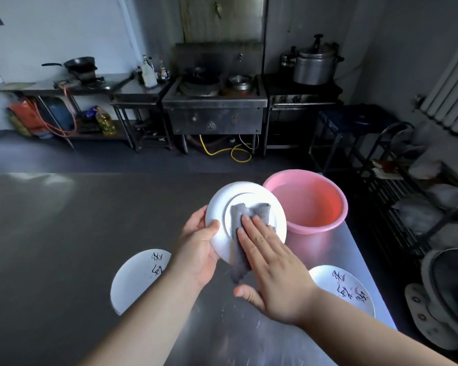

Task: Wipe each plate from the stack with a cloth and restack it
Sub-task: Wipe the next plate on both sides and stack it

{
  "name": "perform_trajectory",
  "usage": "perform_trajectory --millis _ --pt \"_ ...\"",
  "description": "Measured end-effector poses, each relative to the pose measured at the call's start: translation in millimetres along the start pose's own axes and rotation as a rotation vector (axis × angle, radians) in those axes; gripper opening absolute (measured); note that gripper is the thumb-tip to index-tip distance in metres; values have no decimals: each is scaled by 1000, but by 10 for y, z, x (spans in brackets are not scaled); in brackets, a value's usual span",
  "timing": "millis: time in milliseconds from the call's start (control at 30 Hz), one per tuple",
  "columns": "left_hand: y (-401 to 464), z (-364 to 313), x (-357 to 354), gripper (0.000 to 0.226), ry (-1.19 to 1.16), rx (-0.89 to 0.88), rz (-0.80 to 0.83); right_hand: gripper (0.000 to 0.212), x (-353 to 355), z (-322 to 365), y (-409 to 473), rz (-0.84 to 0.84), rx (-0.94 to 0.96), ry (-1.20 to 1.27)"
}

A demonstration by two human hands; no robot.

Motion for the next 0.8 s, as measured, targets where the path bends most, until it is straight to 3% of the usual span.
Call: perform_trajectory --millis 200,400,633,800 --pt "-61 -25 -66 49 18 4 45 92 123 -538 251 6 -183 36" --pt "-21 -44 -4 44 -32 -12 12 91 -10 -136 -69 -39 -126 120" --pt "-109 -28 -54 45 -65 13 39 93 115 -647 179 -38 -285 121" --pt "-47 -109 -14 47 -113 1 31 83 33 -306 -165 -140 -236 255"
Point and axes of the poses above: each hand's wrist, its own y-axis towards the middle knuckle, its own x-axis out of the back of the hand, z = x × y, the point moved 10 cm from there along y, towards the middle knuckle, and after that the axes turned 6 degrees about z, right-handed, at the moved point
